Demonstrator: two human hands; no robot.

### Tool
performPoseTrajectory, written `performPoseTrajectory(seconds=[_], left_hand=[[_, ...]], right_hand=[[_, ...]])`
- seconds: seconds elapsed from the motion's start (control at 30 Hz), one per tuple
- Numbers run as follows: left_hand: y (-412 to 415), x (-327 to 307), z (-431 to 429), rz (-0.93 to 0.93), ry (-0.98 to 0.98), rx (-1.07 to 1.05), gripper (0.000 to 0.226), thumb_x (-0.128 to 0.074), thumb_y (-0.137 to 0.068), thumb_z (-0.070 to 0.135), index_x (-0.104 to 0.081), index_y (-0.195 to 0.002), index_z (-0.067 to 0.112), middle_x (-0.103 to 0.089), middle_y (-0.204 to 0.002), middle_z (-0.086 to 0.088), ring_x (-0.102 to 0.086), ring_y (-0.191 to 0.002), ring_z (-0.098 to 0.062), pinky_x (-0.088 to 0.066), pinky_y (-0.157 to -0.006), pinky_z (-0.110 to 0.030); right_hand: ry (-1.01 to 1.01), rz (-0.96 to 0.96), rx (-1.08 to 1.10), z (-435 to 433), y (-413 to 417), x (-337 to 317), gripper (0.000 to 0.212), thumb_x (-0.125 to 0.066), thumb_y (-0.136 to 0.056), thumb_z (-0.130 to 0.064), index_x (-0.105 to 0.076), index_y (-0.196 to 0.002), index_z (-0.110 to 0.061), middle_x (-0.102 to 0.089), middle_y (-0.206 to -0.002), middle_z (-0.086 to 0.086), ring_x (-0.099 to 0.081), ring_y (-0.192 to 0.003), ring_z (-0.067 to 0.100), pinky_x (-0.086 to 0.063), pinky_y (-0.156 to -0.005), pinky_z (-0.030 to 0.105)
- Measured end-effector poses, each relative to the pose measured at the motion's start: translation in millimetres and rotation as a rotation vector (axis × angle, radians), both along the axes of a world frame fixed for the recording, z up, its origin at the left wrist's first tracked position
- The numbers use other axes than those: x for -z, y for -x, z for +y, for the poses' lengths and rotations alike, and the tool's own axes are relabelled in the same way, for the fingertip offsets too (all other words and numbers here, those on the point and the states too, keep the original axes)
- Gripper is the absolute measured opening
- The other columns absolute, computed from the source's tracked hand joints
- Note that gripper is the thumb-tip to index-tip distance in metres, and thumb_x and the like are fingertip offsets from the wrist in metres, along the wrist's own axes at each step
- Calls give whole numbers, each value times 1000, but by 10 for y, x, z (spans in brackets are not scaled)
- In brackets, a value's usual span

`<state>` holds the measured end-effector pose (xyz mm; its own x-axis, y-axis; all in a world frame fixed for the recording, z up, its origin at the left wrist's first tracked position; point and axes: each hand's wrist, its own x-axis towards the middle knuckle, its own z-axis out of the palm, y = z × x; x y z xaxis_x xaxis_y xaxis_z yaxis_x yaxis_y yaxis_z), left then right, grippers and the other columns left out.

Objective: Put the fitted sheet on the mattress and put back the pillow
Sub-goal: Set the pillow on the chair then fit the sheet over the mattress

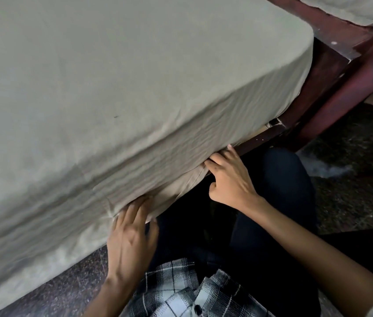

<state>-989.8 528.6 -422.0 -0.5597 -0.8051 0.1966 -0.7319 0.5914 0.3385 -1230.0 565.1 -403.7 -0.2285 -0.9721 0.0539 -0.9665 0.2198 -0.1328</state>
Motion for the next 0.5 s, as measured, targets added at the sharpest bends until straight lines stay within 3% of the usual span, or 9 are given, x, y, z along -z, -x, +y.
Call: performPoseTrajectory(seconds=[0.1, 0.2, 0.3, 0.4, 0.5], left_hand=[[10, 48, 27, -141, 9, 24, 54, -42, -85, 37, -57, -127, 8, -61, -126, -9, -58, -112, -29, -31, -100, -34], [30, 98, -3, -203, -12, 4, 60, -40, -84, 42, -53, -132, 8, -61, -127, -10, -59, -113, -31, -28, -103, -36], [49, 125, -33, -212, -12, 1, 61, -41, -85, 43, -51, -134, 9, -61, -128, -10, -59, -114, -31, -29, -103, -37], [73, 129, -86, -179, -7, 0, 56, -41, -86, 41, -53, -131, 11, -62, -125, -8, -61, -108, -29, -32, -98, -35], [77, 156, -109, -188, 23, 5, 52, -36, -90, 39, -50, -133, 13, -61, -126, -8, -59, -109, -28, -33, -97, -36]], right_hand=[[-71, 45, 30, 25, -49, 37, 63, -50, -48, -27, -68, -105, -6, -65, -102, 5, -58, -103, 32, -21, -112, 54], [-156, 20, 96, 20, -178, 121, 77, -57, -45, -32, -59, -117, -6, -58, -122, 8, -47, -121, 36, -33, -103, 54], [-255, 49, 85, -35, -190, 106, 77, -71, -50, -28, -49, -121, -13, -48, -129, 4, -37, -126, 34, -32, -97, 46], [-300, 69, 91, -158, -163, 26, 62, -69, -68, -28, -43, -124, -21, -44, -129, -3, -29, -122, 26, -26, -93, 38], [-281, 99, 167, -258, -248, 1, 32, -55, -85, -23, -55, -117, -21, -57, -116, -3, -30, -119, 25, -25, -93, 38]])
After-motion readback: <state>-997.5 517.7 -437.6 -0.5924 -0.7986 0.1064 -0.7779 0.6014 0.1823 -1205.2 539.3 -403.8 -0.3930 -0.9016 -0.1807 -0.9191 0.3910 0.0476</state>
